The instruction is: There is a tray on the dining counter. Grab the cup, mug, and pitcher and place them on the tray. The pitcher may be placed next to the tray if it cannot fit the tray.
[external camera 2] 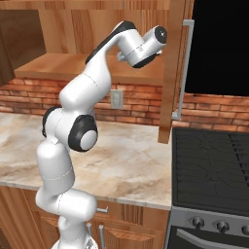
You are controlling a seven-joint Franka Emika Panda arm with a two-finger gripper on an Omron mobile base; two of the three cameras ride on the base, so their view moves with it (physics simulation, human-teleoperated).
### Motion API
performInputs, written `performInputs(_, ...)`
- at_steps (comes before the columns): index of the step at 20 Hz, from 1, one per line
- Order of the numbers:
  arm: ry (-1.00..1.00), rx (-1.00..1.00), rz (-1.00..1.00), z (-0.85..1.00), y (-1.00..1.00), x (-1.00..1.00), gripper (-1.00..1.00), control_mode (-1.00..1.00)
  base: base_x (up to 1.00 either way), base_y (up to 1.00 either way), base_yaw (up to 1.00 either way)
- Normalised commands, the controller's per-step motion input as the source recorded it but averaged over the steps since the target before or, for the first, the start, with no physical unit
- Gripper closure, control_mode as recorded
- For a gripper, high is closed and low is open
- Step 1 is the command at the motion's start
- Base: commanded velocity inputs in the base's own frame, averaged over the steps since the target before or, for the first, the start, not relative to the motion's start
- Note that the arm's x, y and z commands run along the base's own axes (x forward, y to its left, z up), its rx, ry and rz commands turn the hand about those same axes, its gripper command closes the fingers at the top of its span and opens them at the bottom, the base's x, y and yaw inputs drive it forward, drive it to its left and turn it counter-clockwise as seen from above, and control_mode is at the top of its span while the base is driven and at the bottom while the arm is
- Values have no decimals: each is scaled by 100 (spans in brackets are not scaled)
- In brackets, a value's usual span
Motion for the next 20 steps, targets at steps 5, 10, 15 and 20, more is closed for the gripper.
performInputs(5, 0, 0, 0, 0, 0, 0, 100, -100, 0, 0, 0)
performInputs(10, 0, 0, -5, 0, 19, 0, 100, -100, 0, 0, 0)
performInputs(15, 0, -1, -13, 0, 44, 0, 100, -100, 0, 0, 0)
performInputs(20, 0, -2, -15, 0, 35, -12, 100, -100, 0, 0, 0)
